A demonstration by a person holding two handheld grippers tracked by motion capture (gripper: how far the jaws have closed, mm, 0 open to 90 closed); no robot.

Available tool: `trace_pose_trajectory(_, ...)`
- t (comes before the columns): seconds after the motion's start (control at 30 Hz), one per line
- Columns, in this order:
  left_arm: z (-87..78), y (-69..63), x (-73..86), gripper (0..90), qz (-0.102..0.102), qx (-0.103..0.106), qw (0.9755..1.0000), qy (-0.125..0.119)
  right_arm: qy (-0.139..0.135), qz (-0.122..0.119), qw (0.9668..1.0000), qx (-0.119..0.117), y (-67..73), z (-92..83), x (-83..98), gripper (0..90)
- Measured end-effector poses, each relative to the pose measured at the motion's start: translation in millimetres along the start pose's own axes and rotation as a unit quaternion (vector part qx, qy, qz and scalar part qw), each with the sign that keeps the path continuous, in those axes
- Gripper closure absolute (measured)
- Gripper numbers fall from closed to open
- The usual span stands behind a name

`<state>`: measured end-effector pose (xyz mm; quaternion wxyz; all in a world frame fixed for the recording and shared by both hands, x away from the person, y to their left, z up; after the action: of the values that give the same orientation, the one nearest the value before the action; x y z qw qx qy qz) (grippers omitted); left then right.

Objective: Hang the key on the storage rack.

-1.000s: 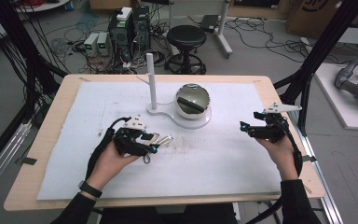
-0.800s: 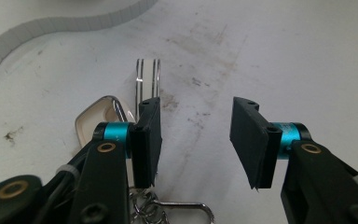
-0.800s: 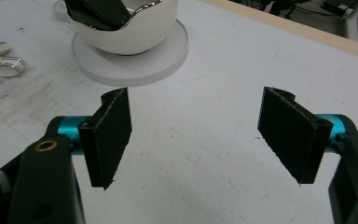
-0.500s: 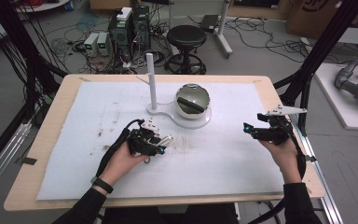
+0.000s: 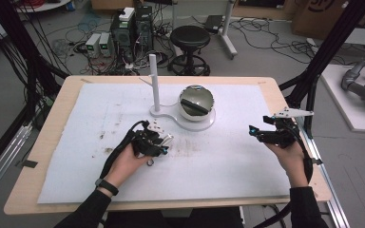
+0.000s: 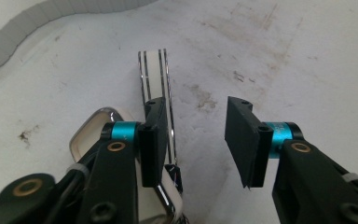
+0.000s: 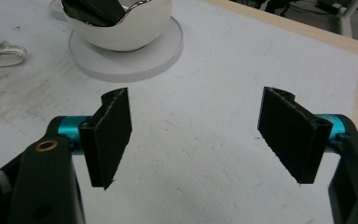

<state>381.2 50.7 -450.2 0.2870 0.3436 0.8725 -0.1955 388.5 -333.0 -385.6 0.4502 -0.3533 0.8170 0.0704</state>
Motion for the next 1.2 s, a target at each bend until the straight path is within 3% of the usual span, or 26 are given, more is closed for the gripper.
trace_pose_trajectory(0.1,-0.7,-2.3,-4.0,57.6,0.005,-0.007,0.9999,-0.005,0.0,-0.002,1.0,-0.001,0.5,1.2,-0.8,26.5)
trace_pose_trajectory(0.3,-1.3,0.9,-15.6,57.6,-0.011,-0.022,0.9997,-0.009,0.0,-0.008,1.0,-0.005,1.2,5.6,-3.8,26.5)
trace_pose_trajectory(0.47,8.5,4.4,-20.3,58.0,-0.013,-0.04,0.9989,0.021,-0.001,-0.01,0.9999,-0.008,1.9,8.2,-6.3,26.5)
trace_pose_trajectory(0.77,18.5,8.8,-24.4,60.3,-0.028,-0.04,0.9975,0.051,-0.006,-0.013,0.9998,-0.011,2.1,10.5,-9.8,26.5)
trace_pose_trajectory(0.9,18.3,11.0,-23.4,68.9,-0.034,-0.034,0.9972,0.057,-0.008,-0.013,0.9998,-0.01,2.2,9.4,-10.3,26.6)
trace_pose_trajectory(1.2,19.3,9.3,-22.6,72.9,-0.024,-0.038,0.9969,0.064,-0.009,-0.01,0.9999,-0.008,0.5,6.3,-8.8,26.6)
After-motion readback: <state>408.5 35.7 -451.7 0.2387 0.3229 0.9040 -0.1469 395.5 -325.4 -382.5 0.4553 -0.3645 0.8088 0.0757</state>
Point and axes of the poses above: each handheld gripper's, and its own axes: z roughly forward along the jaws, x roughly out of its underside, y roughly to its left, the point moved 5 cm from there along z, roughly forward along the jaws, and after that the axes turned 13 degrees about -z, right-handed, at the moved point
